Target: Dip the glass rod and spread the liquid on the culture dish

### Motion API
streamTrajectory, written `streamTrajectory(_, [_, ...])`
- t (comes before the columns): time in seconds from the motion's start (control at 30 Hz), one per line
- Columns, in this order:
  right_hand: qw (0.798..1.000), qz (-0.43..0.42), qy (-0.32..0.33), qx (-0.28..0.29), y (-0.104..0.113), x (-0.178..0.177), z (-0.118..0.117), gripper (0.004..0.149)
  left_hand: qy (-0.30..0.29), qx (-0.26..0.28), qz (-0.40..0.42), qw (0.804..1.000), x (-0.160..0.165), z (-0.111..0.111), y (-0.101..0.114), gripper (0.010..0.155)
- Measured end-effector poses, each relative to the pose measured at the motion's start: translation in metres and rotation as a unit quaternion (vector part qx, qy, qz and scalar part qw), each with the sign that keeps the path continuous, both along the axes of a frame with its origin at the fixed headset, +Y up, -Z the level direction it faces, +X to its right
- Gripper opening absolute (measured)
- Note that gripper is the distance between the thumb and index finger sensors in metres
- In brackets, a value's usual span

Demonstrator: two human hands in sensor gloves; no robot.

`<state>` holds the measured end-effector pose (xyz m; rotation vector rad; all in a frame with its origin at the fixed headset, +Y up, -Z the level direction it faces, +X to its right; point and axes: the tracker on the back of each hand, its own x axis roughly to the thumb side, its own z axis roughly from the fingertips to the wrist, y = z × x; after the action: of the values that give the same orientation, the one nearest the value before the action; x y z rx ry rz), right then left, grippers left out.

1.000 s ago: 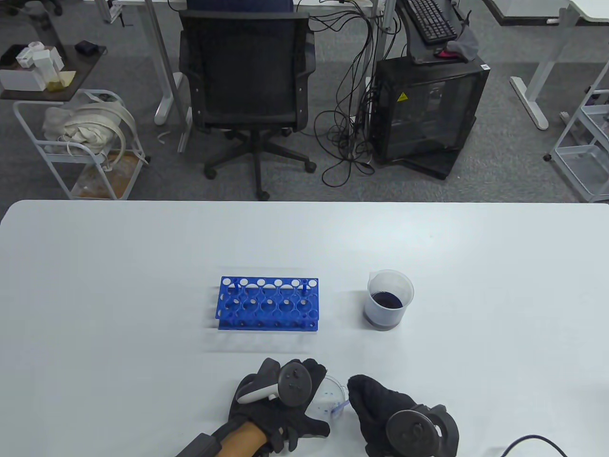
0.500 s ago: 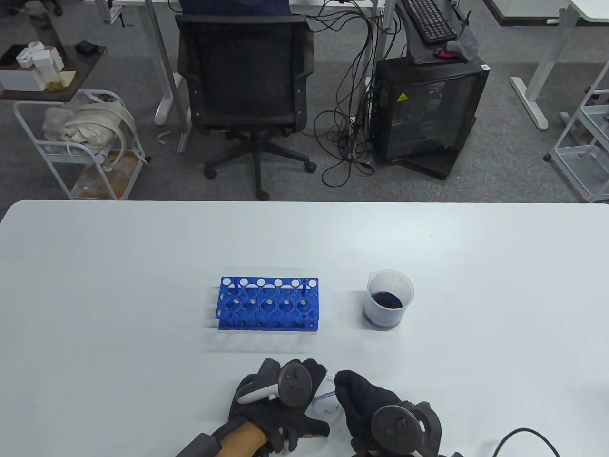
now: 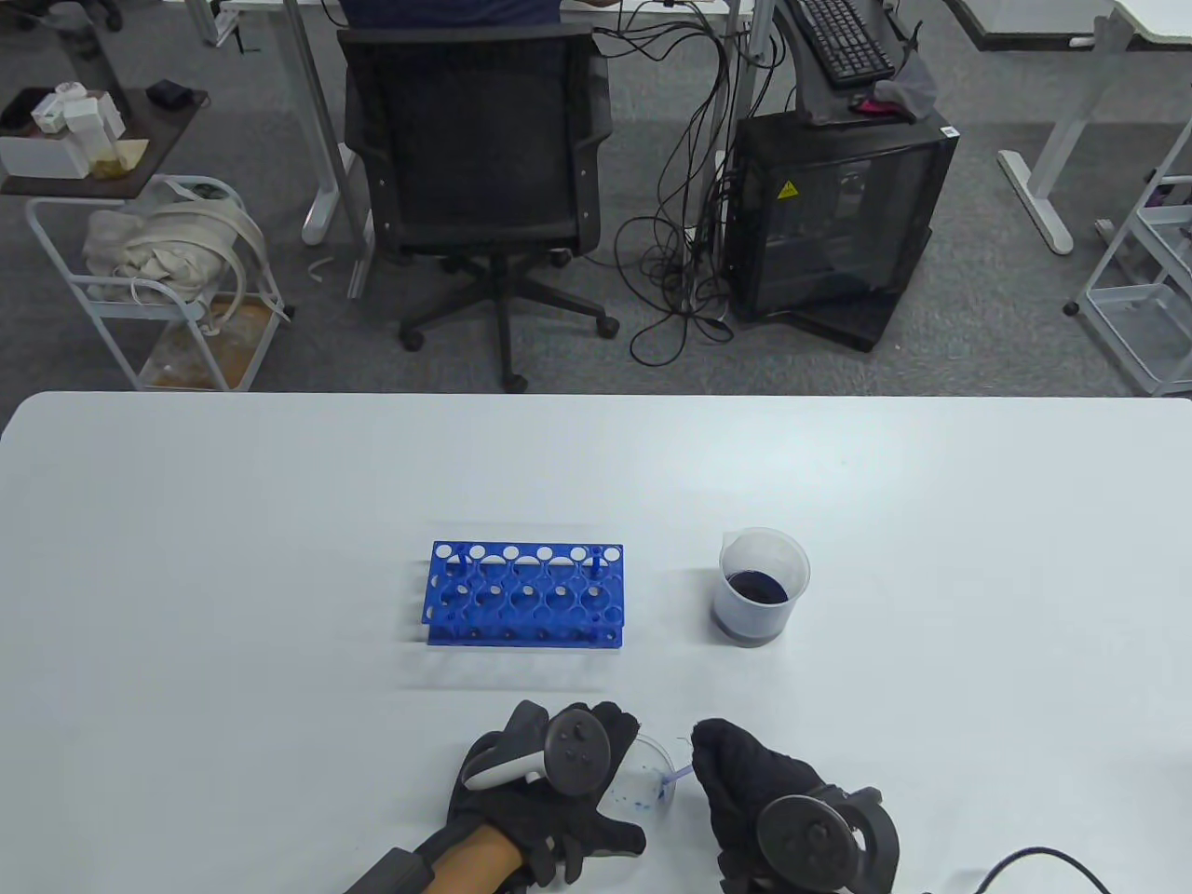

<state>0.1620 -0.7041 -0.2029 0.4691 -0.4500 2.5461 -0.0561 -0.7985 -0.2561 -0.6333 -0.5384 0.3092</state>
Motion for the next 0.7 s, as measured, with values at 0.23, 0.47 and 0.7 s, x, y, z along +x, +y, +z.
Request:
streamTrajectory(0.23, [0.999,-0.011,0.032,-0.015,-0.003,-0.015,0.007,0.036,0.0,0.0,0.0,1.0,0.0,0.0,0.0,0.105])
streamTrajectory(0.47, [0.999,-0.004,0.03,-0.014,-0.008,-0.028,0.001,0.037,0.0,0.0,0.0,1.0,0.0,0.0,0.0,0.105])
streamTrajectory(0.7, [1.0,0.008,-0.001,0.003,-0.006,-0.019,-0.006,0.037,0.0,0.0,0.0,1.0,0.0,0.0,0.0,0.105])
